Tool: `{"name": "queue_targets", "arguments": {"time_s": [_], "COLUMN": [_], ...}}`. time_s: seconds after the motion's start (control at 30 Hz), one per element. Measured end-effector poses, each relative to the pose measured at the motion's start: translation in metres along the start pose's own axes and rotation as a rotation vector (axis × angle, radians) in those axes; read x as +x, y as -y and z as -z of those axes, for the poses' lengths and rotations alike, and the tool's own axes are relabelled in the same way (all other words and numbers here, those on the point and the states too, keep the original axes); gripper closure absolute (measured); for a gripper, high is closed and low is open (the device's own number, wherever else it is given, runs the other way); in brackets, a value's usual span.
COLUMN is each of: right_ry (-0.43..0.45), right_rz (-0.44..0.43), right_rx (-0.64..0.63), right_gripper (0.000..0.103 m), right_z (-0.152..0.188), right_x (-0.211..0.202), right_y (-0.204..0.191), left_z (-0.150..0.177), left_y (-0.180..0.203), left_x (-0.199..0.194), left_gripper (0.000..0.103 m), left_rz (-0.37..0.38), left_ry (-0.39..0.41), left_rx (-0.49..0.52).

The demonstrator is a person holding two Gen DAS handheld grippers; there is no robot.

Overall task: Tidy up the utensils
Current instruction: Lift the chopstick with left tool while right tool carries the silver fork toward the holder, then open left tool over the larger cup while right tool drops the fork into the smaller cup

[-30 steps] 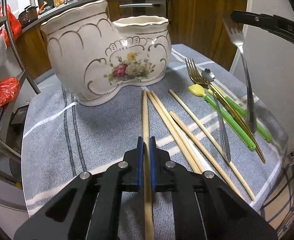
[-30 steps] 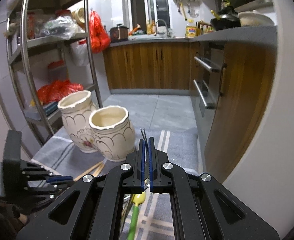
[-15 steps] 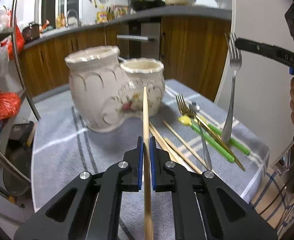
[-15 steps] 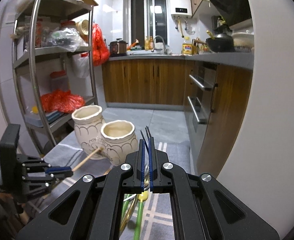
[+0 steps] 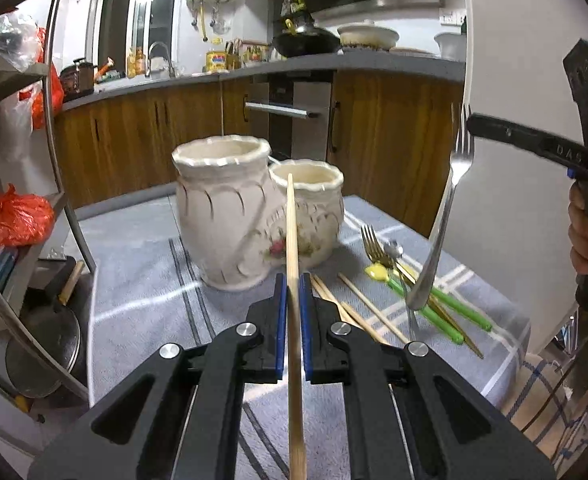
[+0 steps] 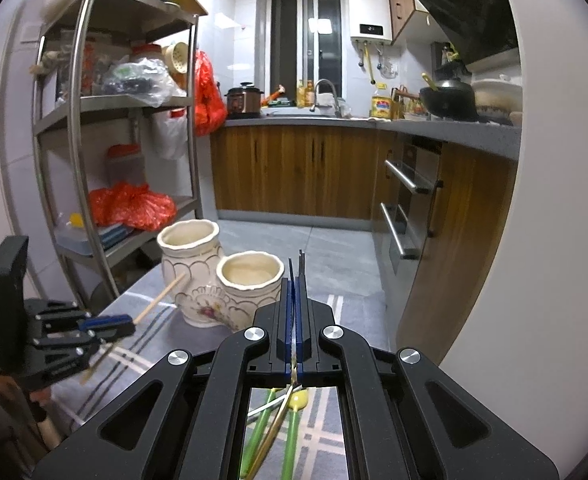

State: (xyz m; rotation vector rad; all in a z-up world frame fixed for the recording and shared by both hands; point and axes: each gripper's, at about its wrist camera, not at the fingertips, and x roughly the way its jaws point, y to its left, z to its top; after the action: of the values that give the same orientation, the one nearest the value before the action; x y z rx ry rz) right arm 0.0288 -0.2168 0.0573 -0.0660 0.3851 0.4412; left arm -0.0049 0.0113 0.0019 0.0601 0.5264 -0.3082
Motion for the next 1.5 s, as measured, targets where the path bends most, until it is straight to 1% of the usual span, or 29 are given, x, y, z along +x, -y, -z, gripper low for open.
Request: {"name": "queue_targets", "arguments": {"time_s": [0.13,0.27,0.4,0.5,0.57,0.7,0.8,0.97,1.1,1.23,1.37,1.5], "right_ry": [0.023,0.074,0.122,0.138,0.148,0.158,0.150,0.120,0.082,0.034,-0.017,-0.046], "right_rz": [-0.001,-0.011,0.012,0.030,0.055,0.116,0.138,0.140,0.130,0.106,0.100,0.105], "right_rx": [-0.021,-0.035,-0.051,-0.032,-0.025,-0.028,-0.035,-0.039,-0.058,-0.073,-0.074,-0.073], "right_gripper": [0.101,0.101,0.101,0.101,0.101,0.101,0.101,0.101,0.101,0.101,0.101,0.101], "right_z": [-0.014,-0.040,-0.064,-0.078,-0.087,-0.095,-0.094,-0.086,-0.075,-0.064,-0.057,-0.052], "right_x": [0.001,-0.001,0.005,0.016,0.025,0.045,0.059,0.081,0.098,0.115,0.132,0.140], "right_y": [-0.003,-0.005,-0.007,-0.003,-0.003,-0.004,-0.005,-0.009,-0.014,-0.017,-0.018,-0.018], "left_z": [-0.018,-0.051,-0.089,-0.114,-0.127,-0.141,-0.143,-0.136,-0.126,-0.108,-0.092,-0.088], "left_y": [-0.005,-0.017,-0.035,-0.052,-0.059,-0.072,-0.080,-0.077,-0.070,-0.063,-0.059,-0.056], "left_x": [-0.011,-0.018,-0.008,0.013,0.028,0.059,0.081,0.102,0.104,0.102,0.103,0.102], "left_gripper": [0.097,0.097,0.097,0.097,0.097,0.097,0.097,0.097,0.097,0.097,0.097,0.097], "left_rz": [-0.005,-0.016,-0.030,-0.014,-0.020,-0.015,-0.013,-0.068,-0.068,-0.071,-0.094,-0.095], "left_ry": [0.075,0.177,0.259,0.281,0.291,0.292,0.281,0.272,0.258,0.216,0.161,0.142], "left_rx": [0.003,0.000,-0.020,-0.074,-0.095,-0.149,-0.191,-0.158,-0.126,-0.088,-0.056,-0.045]}}
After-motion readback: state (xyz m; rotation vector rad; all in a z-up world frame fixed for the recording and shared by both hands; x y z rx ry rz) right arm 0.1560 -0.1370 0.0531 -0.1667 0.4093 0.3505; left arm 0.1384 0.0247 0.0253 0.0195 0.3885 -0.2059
